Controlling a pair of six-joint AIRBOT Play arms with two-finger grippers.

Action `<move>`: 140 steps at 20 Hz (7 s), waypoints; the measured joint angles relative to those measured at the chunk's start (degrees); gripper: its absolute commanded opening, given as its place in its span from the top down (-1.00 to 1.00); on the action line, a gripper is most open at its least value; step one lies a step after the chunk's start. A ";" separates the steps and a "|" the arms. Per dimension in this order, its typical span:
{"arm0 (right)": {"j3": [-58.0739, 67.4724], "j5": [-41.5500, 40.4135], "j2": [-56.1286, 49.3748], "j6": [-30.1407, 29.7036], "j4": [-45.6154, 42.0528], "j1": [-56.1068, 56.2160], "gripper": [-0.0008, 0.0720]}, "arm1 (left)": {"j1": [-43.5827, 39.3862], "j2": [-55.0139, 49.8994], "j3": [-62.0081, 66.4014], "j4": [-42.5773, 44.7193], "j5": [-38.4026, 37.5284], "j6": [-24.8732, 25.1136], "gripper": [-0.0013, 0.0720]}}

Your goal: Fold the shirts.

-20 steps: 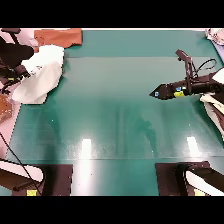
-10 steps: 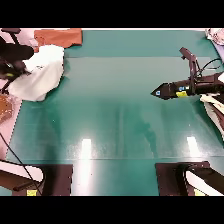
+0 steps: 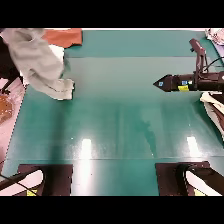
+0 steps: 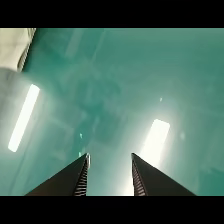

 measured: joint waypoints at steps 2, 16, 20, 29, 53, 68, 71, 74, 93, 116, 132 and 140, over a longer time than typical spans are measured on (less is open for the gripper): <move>0.04 -4.44 1.77 0.17 0.04 -0.63 0.14 | -9.29 0.76 0.11 -3.37 5.70 -0.87 0.88; 0.07 -12.39 18.43 0.33 -0.28 -28.76 0.14 | -47.80 -7.67 1.51 -2.49 29.38 -9.64 0.88; 0.07 -5.09 17.84 0.28 -2.71 -26.10 0.14 | -48.28 -7.98 -16.31 7.82 27.47 -24.13 0.88; 0.07 13.86 7.04 4.24 -16.65 -12.17 0.14 | -47.95 -2.62 -40.63 25.68 28.37 -51.47 0.88; 0.02 15.80 3.39 6.69 -17.92 -7.91 0.14 | -23.39 2.34 -38.84 19.02 -1.49 -15.19 -0.98; 0.02 17.53 3.39 6.91 -17.88 -7.91 0.14 | -25.33 -4.81 -38.66 11.69 -3.43 -6.75 -0.97; 0.02 17.64 3.39 6.97 -17.88 -7.91 0.14 | -25.59 -4.94 -38.64 14.10 -4.59 -6.16 -0.97; 0.02 17.64 3.39 7.10 -17.86 -7.91 0.14 | -25.70 -5.07 -38.64 15.04 -1.97 -7.17 -0.94; -8.59 17.33 4.26 7.54 -17.20 -7.91 0.13 | -29.77 -9.97 -11.85 18.29 -4.70 -8.98 0.88; -29.18 4.72 2.73 2.89 6.67 -4.33 -0.12 | -29.35 2.80 -12.70 49.62 -32.11 -14.14 0.88; -28.79 -7.26 -13.22 -4.85 16.72 7.56 0.79 | -29.35 12.33 -31.74 53.44 -24.59 -19.74 0.88; -17.62 -3.87 -6.21 -5.40 15.37 5.99 0.93 | -26.82 12.37 -34.62 55.80 -20.76 -21.22 0.88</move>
